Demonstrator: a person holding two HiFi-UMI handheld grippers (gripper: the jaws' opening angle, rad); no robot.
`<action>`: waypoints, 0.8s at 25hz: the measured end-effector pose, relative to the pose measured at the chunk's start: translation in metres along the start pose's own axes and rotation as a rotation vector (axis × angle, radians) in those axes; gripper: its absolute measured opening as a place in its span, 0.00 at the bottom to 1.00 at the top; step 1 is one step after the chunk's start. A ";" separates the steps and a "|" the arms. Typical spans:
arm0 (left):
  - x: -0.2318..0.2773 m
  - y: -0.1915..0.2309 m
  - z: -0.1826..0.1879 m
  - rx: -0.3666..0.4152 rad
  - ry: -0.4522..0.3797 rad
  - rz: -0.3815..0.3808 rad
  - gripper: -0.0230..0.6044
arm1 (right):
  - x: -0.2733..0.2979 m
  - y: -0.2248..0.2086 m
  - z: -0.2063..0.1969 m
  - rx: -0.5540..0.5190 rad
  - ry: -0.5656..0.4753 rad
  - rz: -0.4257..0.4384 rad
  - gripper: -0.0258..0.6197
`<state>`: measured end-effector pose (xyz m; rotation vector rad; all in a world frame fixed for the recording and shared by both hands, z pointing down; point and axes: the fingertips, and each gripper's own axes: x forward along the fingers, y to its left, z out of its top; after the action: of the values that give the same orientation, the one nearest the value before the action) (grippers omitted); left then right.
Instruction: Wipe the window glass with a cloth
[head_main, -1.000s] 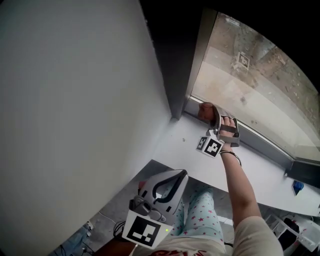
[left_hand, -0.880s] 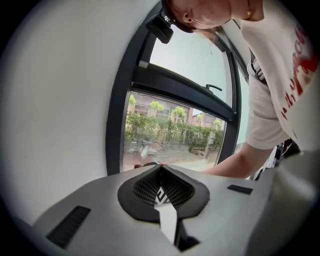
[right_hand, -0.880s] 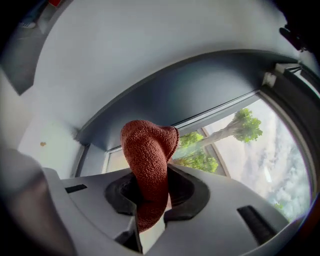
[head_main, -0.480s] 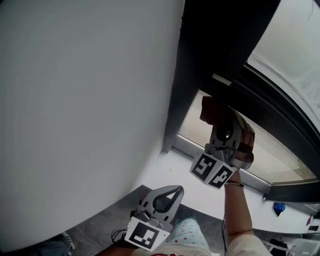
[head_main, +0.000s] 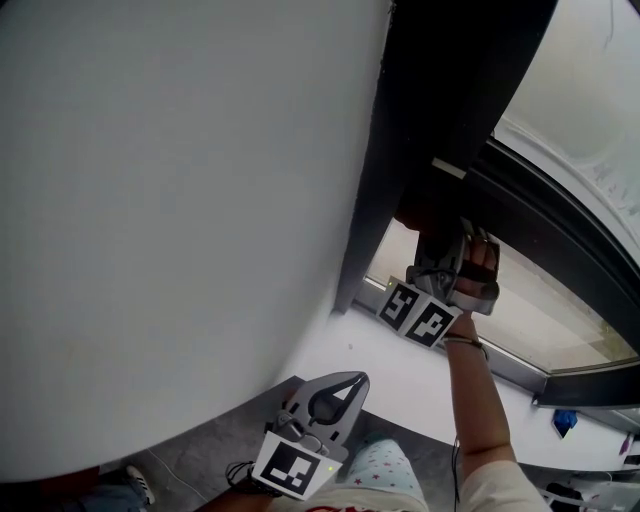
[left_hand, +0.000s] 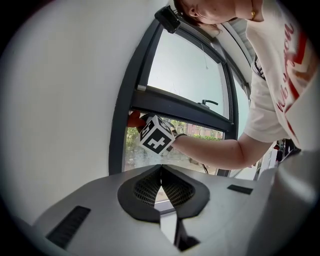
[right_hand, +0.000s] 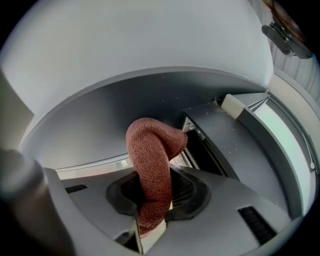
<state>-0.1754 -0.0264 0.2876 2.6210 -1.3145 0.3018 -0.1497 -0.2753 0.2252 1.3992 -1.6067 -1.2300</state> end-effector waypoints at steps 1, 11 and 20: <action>0.000 0.000 0.000 -0.003 0.003 -0.001 0.07 | -0.001 0.006 -0.001 0.000 -0.003 0.008 0.18; 0.014 0.004 -0.015 -0.017 0.037 -0.014 0.07 | -0.014 0.098 -0.038 -0.023 0.023 0.123 0.18; 0.022 0.011 -0.050 -0.019 0.090 -0.039 0.07 | -0.020 0.174 -0.058 -0.024 0.027 0.166 0.18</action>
<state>-0.1758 -0.0366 0.3422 2.5817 -1.2306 0.3943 -0.1522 -0.2725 0.4094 1.2355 -1.6488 -1.1250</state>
